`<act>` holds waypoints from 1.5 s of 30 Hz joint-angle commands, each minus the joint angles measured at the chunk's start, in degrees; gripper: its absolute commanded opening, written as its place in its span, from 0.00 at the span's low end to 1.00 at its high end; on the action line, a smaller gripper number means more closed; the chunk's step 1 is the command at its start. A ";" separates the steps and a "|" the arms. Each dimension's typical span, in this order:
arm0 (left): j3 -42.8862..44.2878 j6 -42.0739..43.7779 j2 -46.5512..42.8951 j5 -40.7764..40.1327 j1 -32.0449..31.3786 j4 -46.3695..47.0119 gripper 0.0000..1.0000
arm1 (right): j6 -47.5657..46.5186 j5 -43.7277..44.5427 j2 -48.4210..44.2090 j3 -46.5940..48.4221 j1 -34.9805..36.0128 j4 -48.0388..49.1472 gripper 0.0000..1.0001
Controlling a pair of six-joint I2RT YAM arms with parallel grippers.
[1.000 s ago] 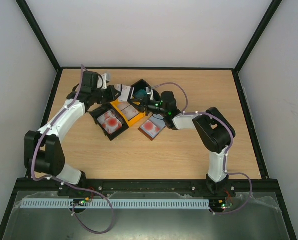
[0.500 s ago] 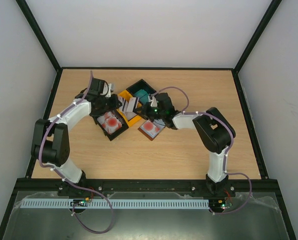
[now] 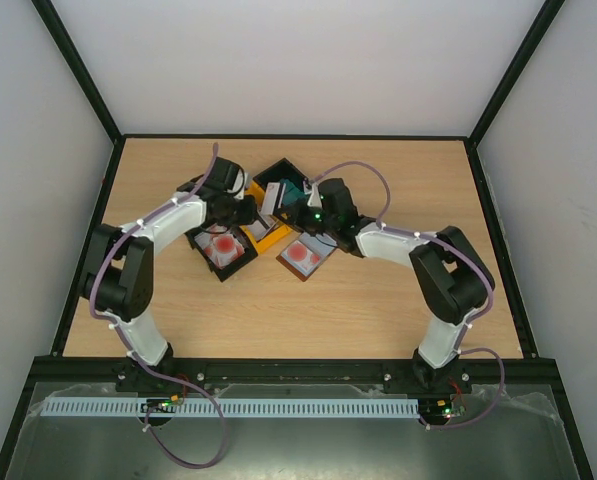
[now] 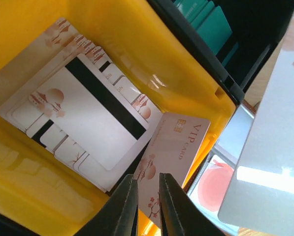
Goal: Put the credit cards into the card holder
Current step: Place the credit card in the storage box, then adjust the card holder at the center of the board.
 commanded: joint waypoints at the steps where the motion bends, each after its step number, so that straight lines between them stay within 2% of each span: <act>1: 2.58 0.60 0.57 -4.53 -1.00 -3.20 0.21 | -3.93 1.66 -3.01 -1.49 -0.09 -3.08 0.02; 8: -0.65 -3.67 -9.46 -5.63 -1.28 2.27 0.53 | -7.82 -0.18 -7.41 -3.57 -0.09 -4.00 0.02; 13: -8.72 -7.98 -20.03 0.88 -1.84 12.07 0.72 | -8.95 -3.76 -12.49 -6.34 -0.09 -3.84 0.02; 19: -17.96 -16.06 -28.76 12.61 -4.25 24.09 0.84 | -4.45 -14.17 -19.56 -11.13 -0.09 1.81 0.02; 21: -19.67 -17.43 -30.69 13.05 -5.53 25.78 0.88 | -2.96 -17.23 -21.63 -12.46 -0.09 3.45 0.02; 24: -21.25 -19.28 -32.27 14.18 -6.32 27.62 0.88 | -1.13 -21.30 -24.82 -14.18 -0.09 5.26 0.02; 27: -23.26 -22.37 -33.39 16.67 -6.72 31.67 0.83 | 0.56 -24.43 -27.72 -15.52 -0.09 6.64 0.02; 30: -25.60 -26.23 -34.35 19.61 -6.94 37.10 0.59 | 1.73 -25.77 -29.75 -16.22 -0.09 5.60 0.02; 37: -26.69 -26.17 -36.58 19.68 -7.12 36.78 0.07 | 3.62 -23.32 -31.48 -17.41 -0.09 4.92 0.02; 39: -27.02 -25.69 -36.76 19.76 -7.12 36.59 0.03 | 2.20 -21.81 -31.34 -17.12 -0.09 2.37 0.03; 42: -27.27 -23.84 -37.22 18.09 -7.12 34.38 0.03 | -4.83 -17.39 -30.86 -15.57 -0.09 -7.38 0.30; 44: -26.86 -21.66 -37.52 14.92 -7.12 31.24 0.03 | -12.62 -8.98 -31.24 -14.40 -0.09 -17.46 0.43; 45: -26.79 -20.51 -37.68 12.40 -7.12 29.22 0.03 | -15.00 -4.45 -31.30 -14.27 -0.09 -22.43 0.46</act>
